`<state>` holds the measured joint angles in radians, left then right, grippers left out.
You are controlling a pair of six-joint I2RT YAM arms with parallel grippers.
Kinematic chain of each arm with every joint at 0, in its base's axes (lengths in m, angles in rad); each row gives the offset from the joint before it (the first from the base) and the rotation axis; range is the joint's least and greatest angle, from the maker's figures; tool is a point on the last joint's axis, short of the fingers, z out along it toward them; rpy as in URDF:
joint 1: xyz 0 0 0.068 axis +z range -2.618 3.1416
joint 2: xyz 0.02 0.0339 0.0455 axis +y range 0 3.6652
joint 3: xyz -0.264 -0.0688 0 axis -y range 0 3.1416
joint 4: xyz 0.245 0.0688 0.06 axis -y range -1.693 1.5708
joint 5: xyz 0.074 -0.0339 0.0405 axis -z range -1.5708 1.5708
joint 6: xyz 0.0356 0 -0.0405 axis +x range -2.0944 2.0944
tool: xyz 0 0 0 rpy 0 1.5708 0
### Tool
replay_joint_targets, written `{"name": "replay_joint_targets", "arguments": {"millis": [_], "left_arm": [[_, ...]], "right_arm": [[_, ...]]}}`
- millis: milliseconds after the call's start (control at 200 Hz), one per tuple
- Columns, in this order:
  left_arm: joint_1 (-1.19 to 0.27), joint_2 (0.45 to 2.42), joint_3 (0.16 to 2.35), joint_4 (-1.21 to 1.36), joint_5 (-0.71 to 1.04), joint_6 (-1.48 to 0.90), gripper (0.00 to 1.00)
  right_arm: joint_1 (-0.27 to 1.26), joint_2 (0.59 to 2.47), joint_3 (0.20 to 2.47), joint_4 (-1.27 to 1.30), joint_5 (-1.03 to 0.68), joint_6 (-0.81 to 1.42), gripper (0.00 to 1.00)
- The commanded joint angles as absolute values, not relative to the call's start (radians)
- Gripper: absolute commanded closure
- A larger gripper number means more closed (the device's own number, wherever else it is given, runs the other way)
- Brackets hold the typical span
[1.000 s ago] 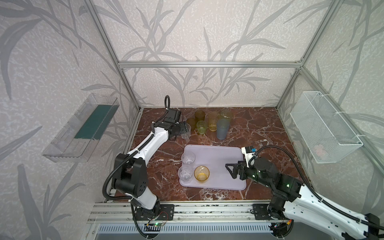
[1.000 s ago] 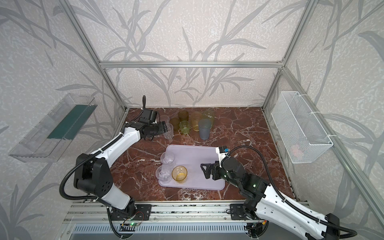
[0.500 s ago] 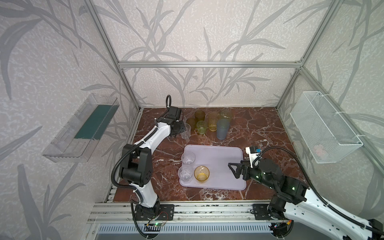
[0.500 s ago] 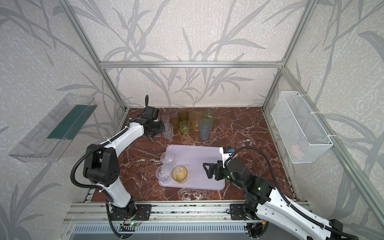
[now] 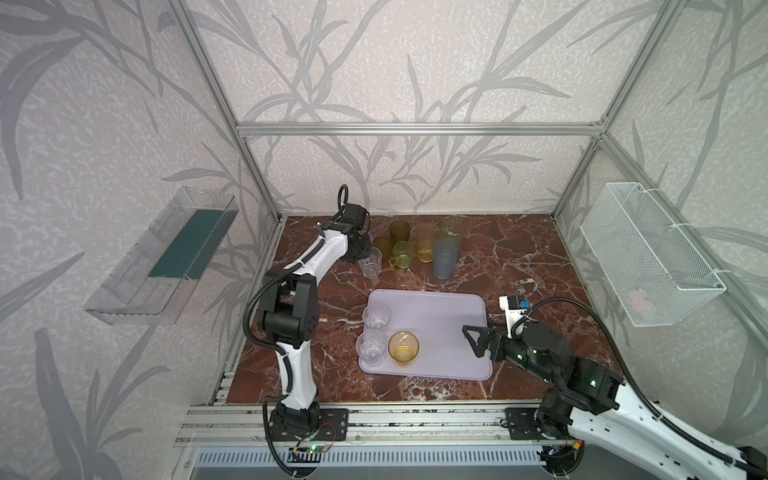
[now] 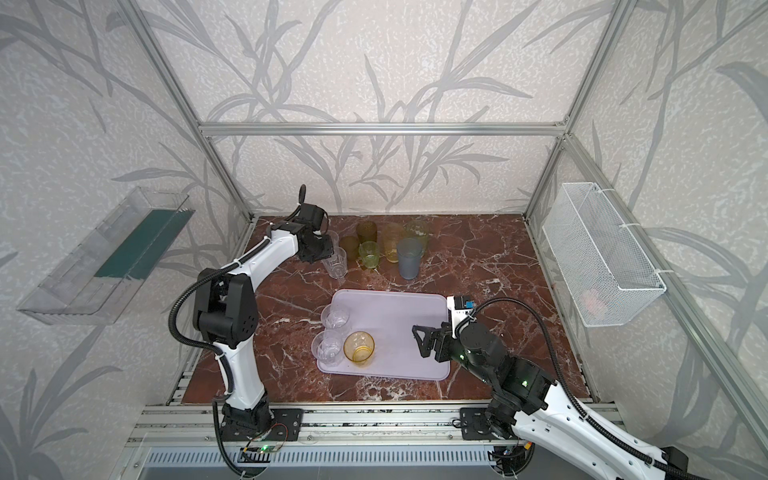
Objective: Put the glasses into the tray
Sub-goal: 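Reach the left gripper to a clear glass beyond the tray while the right gripper withdraws, then close the left gripper on the clear glass and lift it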
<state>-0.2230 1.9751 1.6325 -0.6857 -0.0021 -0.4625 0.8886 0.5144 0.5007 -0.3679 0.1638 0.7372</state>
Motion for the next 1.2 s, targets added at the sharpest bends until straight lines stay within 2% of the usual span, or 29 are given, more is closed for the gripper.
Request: {"name": "replay_joint_targets", "arguments": {"millis": [0,140,265,465,600,830,1195], "left_arm": [[-0.218,1.990,1.658,-0.741,-0.020,-0.442,0.68],[-0.218,2.006,1.662,-0.753,-0.031,-0.428,0.70],[-0.218,2.025,1.679,-0.766,-0.035,-0.423,0.81],[-0.218,2.044,1.704,-0.787,-0.032,-0.411,0.89],[-0.218,2.046,1.710,-0.799,-0.028,-0.412,1.00],[-0.219,1.993,1.664,-0.788,0.010,-0.414,1.00],[-0.219,1.785,1.514,-0.776,-0.002,-0.420,1.00]], "right_arm": [[0.883,0.504,0.486,-0.389,0.190,0.761,0.01],[0.882,0.500,0.482,-0.394,0.193,0.766,0.01],[0.881,0.501,0.481,-0.394,0.196,0.768,0.01],[0.879,0.493,0.480,-0.406,0.196,0.779,0.01],[0.880,0.481,0.477,-0.419,0.201,0.789,0.01],[0.880,0.465,0.455,-0.398,0.188,0.787,0.01],[0.879,0.463,0.435,-0.370,0.169,0.796,0.01]]}}
